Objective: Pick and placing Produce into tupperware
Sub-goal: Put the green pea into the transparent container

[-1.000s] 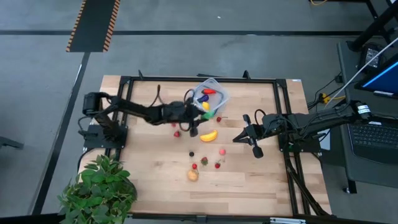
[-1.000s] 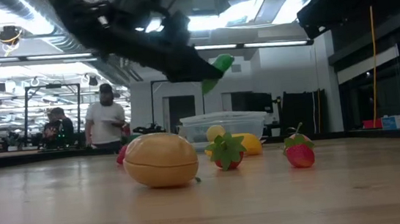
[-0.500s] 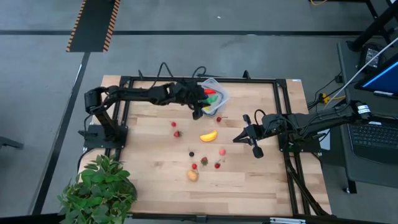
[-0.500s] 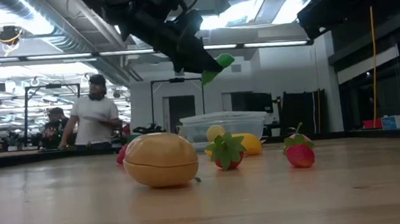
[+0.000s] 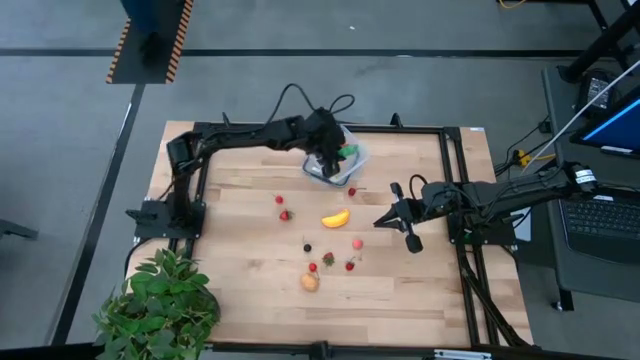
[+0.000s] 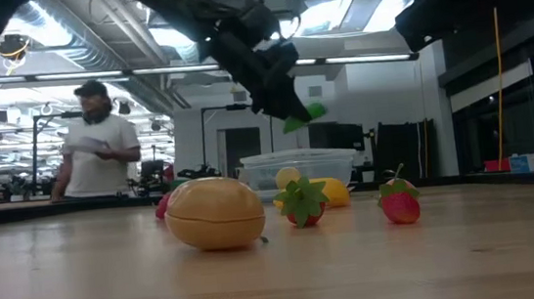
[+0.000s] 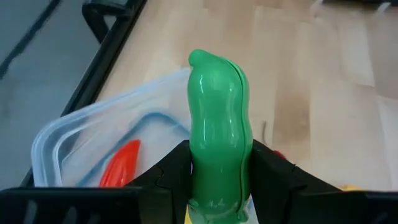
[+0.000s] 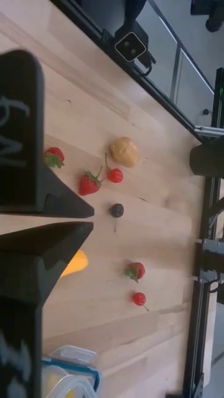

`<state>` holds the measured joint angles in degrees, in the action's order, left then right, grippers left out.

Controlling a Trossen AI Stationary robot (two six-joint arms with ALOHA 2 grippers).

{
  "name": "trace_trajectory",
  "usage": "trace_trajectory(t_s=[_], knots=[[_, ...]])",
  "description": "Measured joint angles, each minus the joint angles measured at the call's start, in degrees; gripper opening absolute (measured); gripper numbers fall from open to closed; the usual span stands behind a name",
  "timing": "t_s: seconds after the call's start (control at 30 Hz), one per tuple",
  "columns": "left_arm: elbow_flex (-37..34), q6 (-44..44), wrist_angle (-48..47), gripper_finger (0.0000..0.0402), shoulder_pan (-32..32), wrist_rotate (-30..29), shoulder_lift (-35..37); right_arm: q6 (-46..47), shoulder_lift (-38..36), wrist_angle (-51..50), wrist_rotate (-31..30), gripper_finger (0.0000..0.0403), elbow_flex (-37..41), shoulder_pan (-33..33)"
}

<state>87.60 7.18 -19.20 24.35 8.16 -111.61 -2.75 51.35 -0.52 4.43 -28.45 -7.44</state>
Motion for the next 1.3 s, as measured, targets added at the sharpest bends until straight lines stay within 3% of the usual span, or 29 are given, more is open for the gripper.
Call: trace_trajectory(t_s=[0.4,1.3], knots=[[14.18,-0.01,-9.91,0.0122,2.27,2.24,-10.99,-0.49,0.00,-0.38,0.07,0.0026,-0.02,0.00],[14.68,-4.13,-11.63,0.0122,4.62,3.15,-11.89,-0.73,0.00,0.83,0.10,0.0026,-0.02,0.00]])
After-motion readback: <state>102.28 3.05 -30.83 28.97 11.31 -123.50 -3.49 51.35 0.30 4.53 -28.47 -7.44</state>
